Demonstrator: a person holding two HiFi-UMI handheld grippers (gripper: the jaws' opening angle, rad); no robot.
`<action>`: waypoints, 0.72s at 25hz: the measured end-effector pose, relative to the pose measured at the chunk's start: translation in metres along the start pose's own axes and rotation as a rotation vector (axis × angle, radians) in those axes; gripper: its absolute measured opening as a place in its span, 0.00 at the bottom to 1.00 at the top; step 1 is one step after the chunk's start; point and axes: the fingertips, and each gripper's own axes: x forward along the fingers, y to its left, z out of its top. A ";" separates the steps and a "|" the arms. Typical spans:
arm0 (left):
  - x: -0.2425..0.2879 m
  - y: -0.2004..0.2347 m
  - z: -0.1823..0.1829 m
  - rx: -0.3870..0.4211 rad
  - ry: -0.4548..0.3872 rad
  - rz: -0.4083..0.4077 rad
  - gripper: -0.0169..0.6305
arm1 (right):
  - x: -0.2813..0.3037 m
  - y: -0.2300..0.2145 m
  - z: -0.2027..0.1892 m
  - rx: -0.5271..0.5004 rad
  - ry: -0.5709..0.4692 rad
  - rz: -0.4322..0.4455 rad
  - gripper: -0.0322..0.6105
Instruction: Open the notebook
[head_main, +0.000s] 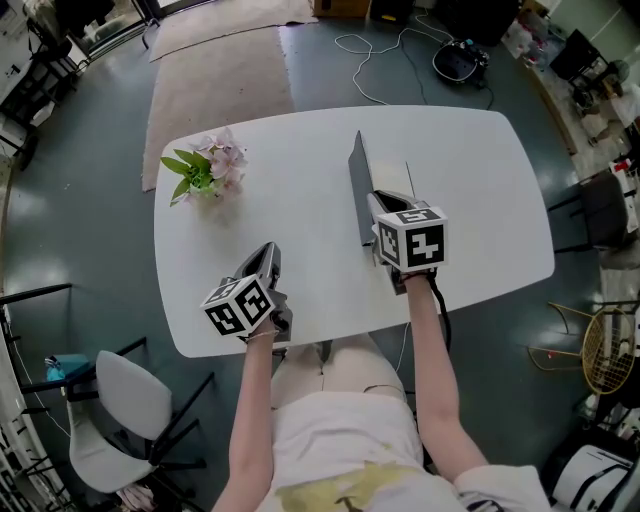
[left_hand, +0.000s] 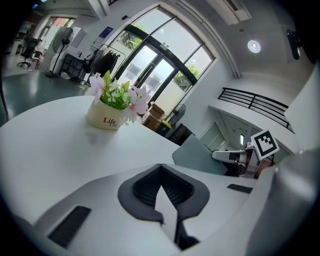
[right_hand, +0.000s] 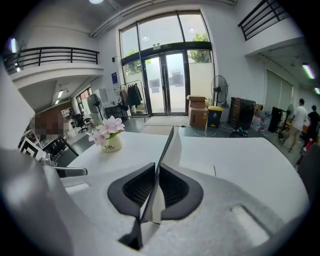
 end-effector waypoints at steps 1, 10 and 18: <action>-0.001 0.001 0.001 0.000 -0.002 -0.002 0.03 | 0.001 0.003 0.001 -0.008 0.002 -0.005 0.10; -0.010 0.012 0.007 0.002 -0.014 -0.005 0.02 | 0.013 0.032 0.002 -0.062 0.011 -0.032 0.10; -0.019 0.021 0.010 0.004 -0.018 -0.001 0.02 | 0.025 0.054 -0.001 -0.085 0.005 -0.052 0.10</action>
